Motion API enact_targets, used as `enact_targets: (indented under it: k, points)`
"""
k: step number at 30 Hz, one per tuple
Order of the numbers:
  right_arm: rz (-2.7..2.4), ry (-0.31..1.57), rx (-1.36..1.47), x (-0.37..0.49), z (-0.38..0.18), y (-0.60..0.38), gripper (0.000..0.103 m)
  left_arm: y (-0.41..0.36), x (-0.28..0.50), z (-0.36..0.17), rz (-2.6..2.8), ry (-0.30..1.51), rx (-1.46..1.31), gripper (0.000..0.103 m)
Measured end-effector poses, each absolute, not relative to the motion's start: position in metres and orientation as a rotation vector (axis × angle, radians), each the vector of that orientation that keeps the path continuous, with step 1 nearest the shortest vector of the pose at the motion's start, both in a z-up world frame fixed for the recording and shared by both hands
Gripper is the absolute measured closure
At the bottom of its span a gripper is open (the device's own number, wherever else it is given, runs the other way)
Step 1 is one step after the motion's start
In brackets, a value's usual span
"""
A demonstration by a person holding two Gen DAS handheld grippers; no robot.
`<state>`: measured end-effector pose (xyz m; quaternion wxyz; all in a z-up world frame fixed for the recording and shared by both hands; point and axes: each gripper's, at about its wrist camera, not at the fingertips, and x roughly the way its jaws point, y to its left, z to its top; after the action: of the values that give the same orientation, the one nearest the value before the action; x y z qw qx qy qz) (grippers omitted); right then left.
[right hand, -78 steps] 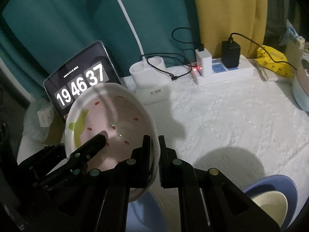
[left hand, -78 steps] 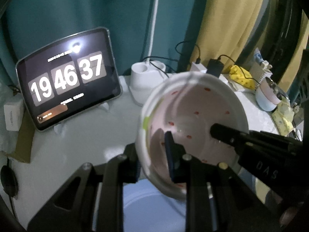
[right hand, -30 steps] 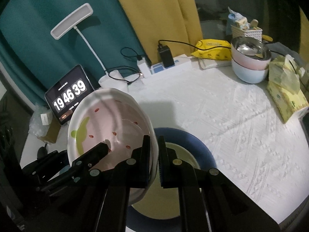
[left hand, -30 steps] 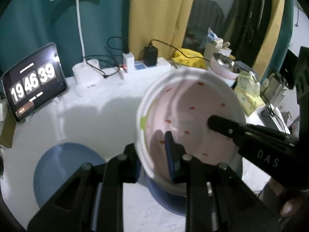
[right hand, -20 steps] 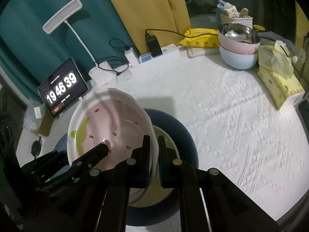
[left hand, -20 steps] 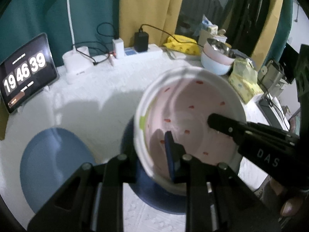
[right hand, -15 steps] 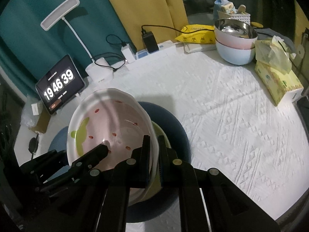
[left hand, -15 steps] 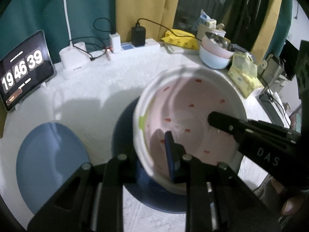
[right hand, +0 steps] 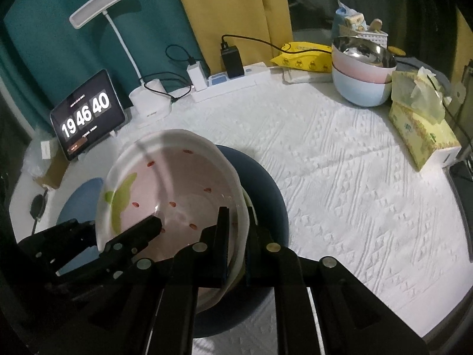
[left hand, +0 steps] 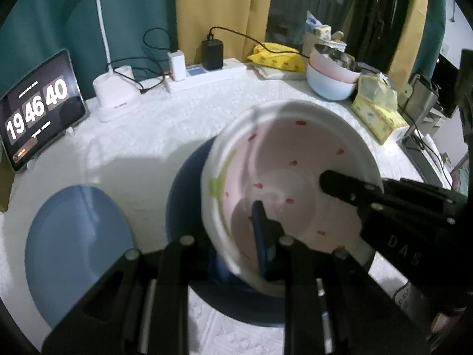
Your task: Organize plates and bowls
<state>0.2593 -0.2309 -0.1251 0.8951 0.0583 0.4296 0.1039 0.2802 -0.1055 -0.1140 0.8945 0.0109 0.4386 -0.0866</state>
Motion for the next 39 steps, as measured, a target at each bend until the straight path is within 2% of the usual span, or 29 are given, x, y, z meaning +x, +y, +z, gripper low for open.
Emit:
enact_targets:
  k: [13,28,39]
  points:
    - [0.256,0.905,0.170,0.260,-0.128,-0.237,0.092,-0.101,0.273,-0.114,-0.197,0.911,-0.009,0.080]
    - [0.245,0.887,0.060,0.258,-0.128,-0.228,0.092,-0.091,0.270,-0.106,-0.176,0.882,-0.015,0.079]
    - [0.226,0.898,-0.024,0.260,-0.126,-0.215,0.083,-0.081,0.275,-0.112,-0.173,0.894,-0.046,0.079]
